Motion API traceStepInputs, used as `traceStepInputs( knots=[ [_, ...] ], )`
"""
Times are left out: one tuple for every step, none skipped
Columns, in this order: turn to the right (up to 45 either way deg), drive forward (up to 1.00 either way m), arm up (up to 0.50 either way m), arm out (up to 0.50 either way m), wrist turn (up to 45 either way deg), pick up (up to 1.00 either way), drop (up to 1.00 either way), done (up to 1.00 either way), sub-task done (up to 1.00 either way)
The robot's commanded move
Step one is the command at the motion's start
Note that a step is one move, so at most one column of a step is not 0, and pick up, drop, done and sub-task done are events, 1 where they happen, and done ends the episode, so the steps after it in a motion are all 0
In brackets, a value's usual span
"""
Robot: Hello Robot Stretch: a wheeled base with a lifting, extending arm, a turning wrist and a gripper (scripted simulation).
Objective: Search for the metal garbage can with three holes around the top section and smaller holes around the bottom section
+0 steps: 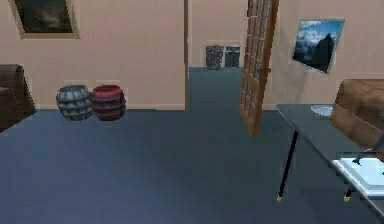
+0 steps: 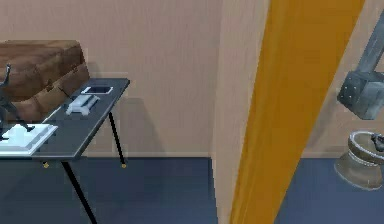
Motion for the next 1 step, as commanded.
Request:
traceStepInputs(
  knots=[
    [6.0, 0.0, 0.0, 0.0, 0.0, 0.0, 0.0, 0.0, 0.0]
  ],
)
